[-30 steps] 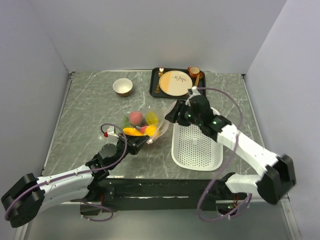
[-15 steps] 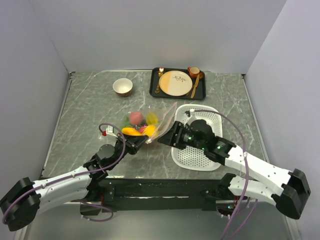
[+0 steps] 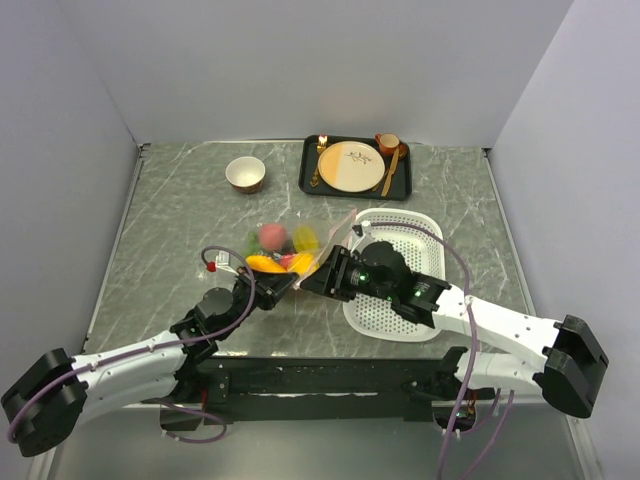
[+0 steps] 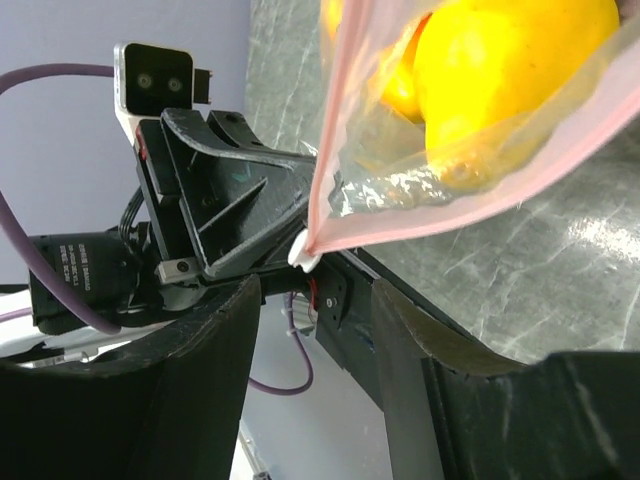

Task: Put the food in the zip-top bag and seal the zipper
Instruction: Zip the zipper food storage bag at the center of the board.

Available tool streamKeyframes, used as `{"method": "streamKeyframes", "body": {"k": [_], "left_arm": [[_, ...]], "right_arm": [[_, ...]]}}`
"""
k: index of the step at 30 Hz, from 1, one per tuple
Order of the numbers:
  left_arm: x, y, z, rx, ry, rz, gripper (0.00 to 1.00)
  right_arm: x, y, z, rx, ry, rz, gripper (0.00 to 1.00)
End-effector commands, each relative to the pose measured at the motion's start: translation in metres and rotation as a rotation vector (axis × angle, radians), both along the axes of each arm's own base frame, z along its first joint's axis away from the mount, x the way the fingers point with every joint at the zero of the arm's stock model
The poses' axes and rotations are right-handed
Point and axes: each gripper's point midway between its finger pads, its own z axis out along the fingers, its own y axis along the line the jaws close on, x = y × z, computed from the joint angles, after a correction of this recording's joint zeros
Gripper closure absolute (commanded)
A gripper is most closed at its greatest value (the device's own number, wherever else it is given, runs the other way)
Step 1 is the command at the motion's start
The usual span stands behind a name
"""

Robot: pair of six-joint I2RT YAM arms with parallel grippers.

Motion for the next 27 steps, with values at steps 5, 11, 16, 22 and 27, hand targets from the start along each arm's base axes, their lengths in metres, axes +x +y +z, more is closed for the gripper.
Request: {"method": "streamKeyframes", "body": {"k": [5,11,16,22,27], "left_arm": [[-0.002,-0.007,0.019,-0.039,-0.054,-0.029,0.99],[-0.001,-0.007,0.018,-0.031,-0.053,-0.029,0.99],[-0.002,-0.007,0.018,-0.043,-0.052,-0.03,0.99],[-0.001,-0.006,0.017,-0.038,-0.048,-0.026,0.99],[-0.002,-0.007,0.016,-0.038,-0.044,-0.029,0.99]], "right_arm": [[0.015,0.017,0.029,0.073,-0.058,-0.023,0.49],[0.017,0.023,0.024,0.058,-0.042,-0.013,0.57],[0.017,0.024,0.023,0.059,-0.04,-0.011,0.69],[0.016,0.022,0.022,0.056,-0.039,-0.014,0.82],[0.018,0.018,0.024,0.052,-0.05,-0.029,0.9]]}}
